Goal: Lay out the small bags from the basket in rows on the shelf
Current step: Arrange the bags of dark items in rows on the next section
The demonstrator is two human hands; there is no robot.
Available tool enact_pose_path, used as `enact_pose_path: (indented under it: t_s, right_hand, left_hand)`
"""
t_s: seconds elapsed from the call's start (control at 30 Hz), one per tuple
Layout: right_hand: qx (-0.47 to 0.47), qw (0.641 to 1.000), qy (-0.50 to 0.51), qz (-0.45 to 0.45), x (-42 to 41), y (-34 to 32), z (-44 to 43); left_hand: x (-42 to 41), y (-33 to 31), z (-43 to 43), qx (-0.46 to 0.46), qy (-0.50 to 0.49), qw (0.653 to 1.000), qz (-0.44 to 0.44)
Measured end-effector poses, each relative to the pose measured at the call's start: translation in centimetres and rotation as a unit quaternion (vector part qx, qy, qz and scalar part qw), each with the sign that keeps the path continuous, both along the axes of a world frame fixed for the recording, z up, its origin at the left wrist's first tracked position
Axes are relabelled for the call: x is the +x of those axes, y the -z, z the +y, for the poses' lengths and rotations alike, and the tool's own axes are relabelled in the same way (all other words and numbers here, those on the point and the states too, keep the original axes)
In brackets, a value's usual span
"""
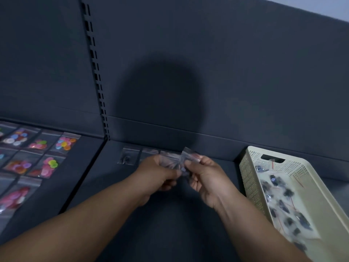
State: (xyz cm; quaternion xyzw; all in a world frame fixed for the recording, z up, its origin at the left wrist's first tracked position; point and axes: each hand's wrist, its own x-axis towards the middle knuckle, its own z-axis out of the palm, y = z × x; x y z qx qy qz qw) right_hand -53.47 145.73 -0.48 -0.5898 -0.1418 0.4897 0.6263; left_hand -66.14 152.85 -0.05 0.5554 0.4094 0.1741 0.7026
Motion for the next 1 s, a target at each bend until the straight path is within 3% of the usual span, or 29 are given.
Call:
enact_pose_path:
  t_s: [0.13,0.3,0.33,0.4,0.47,0.57,0.67,1.0]
  right_hand:
    - [-0.072,0.991,0.057,-0.093,2.0,1.3,0.3]
    - [-0.109,0.973,0.053,-0.196,3.3,2.1,1.1]
    - [-0.141,0.953,0.032,-0.265,3.5,2.5,1.2]
    - [-0.200,0.881,-0.007,-0.428,3.5,3.2,0.6]
    - [-0.178,0.814,-0.024,-0.553,3.2,3.7,-0.4]
    - [-0.138,0.732,-0.104,-0.660,2.5,4.7,-1.3]
    - [-0.132,0.684,-0.155,-0.700,2.3,5.7,-1.2]
    - [-0.109,0.654,-0.210,-0.718,2.7,5.8,-1.8]
  left_hand:
    - [-0.2,0.2,0.0,-0.008,-0.034,0.999,0.025]
    - [-0.2,-0.4,0.5,-0.046,-0.064,0.997,0.019]
    - [-0.3,-0.5,0.5,-0.052,-0.066,0.996,0.017]
    - [-0.4,-0.6,0.6,-0.060,-0.069,0.996,0.013]
    - [-0.4,-0.5,0.6,-0.061,-0.075,0.995,0.015]
    - [-0.5,-0.2,0.6,-0.046,-0.075,0.996,0.022]
    - [-0.6,0.0,0.8,-0.037,-0.074,0.996,0.028]
    - [-1.0,-0.1,1.8,-0.042,-0.092,0.995,0.011]
